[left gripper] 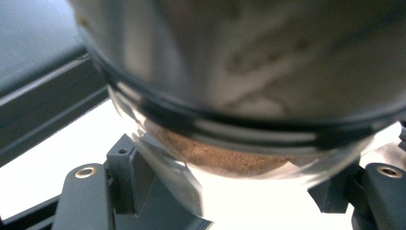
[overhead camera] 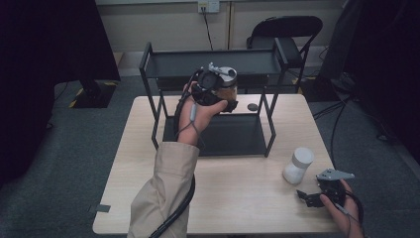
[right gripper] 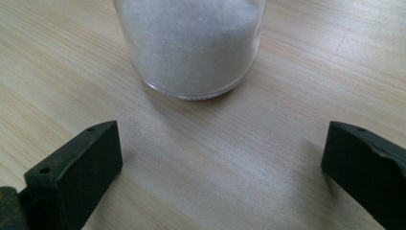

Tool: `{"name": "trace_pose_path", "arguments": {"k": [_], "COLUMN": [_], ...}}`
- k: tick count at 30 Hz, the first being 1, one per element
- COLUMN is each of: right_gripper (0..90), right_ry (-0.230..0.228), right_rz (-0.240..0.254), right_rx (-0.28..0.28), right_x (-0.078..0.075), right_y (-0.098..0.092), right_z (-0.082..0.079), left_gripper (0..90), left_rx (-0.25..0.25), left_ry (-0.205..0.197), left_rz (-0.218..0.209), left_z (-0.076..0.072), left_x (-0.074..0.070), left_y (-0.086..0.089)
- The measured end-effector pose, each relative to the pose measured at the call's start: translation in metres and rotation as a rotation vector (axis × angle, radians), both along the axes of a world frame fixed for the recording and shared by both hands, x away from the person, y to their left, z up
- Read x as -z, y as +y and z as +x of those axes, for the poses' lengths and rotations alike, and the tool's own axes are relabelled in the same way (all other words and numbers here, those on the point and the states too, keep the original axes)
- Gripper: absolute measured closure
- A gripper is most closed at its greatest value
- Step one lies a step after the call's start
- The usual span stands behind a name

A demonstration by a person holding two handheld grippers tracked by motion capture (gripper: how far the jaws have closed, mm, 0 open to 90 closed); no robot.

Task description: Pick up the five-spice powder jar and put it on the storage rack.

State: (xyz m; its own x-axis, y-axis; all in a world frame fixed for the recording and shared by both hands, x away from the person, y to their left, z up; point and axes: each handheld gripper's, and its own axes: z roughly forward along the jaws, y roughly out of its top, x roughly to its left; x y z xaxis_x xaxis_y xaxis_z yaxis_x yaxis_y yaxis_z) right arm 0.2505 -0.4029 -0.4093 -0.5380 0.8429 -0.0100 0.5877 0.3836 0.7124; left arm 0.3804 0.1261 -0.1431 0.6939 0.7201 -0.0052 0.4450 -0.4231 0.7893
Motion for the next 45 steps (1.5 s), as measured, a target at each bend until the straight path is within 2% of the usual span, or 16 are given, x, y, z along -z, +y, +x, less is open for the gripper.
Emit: {"name": "trace_pose_path", "arguments": {"k": [10, 14, 24, 31, 45], "right_gripper": [0.0, 0.0, 0.0, 0.0, 0.0], "right_ry": [0.000, 0.000, 0.000, 0.000, 0.000], "right_rz": [0.000, 0.000, 0.001, 0.001, 0.000], "right_rx": [0.000, 0.000, 0.000, -0.001, -0.002], "right_x": [0.000, 0.000, 0.000, 0.000, 0.000], "right_y": [0.000, 0.000, 0.000, 0.000, 0.000], "right_z": [0.000, 0.000, 0.000, 0.001, 0.001], "left_gripper": [29.7, 29.7, 29.7, 29.7, 29.7], "left_rx": [-0.019, -0.029, -0.041, -0.048, -0.089], "left_ry": [0.004, -0.003, -0.008, -0.006, -0.017], "left_rz": [0.009, -0.002, 0.013, 0.007, 0.013], "left_z": [0.006, 0.008, 0.012, 0.018, 0.031], "left_x": [-0.015, -0.020, -0.043, -0.056, -0.073], "left_y": [0.004, 0.007, 0.006, 0.007, 0.010]}}
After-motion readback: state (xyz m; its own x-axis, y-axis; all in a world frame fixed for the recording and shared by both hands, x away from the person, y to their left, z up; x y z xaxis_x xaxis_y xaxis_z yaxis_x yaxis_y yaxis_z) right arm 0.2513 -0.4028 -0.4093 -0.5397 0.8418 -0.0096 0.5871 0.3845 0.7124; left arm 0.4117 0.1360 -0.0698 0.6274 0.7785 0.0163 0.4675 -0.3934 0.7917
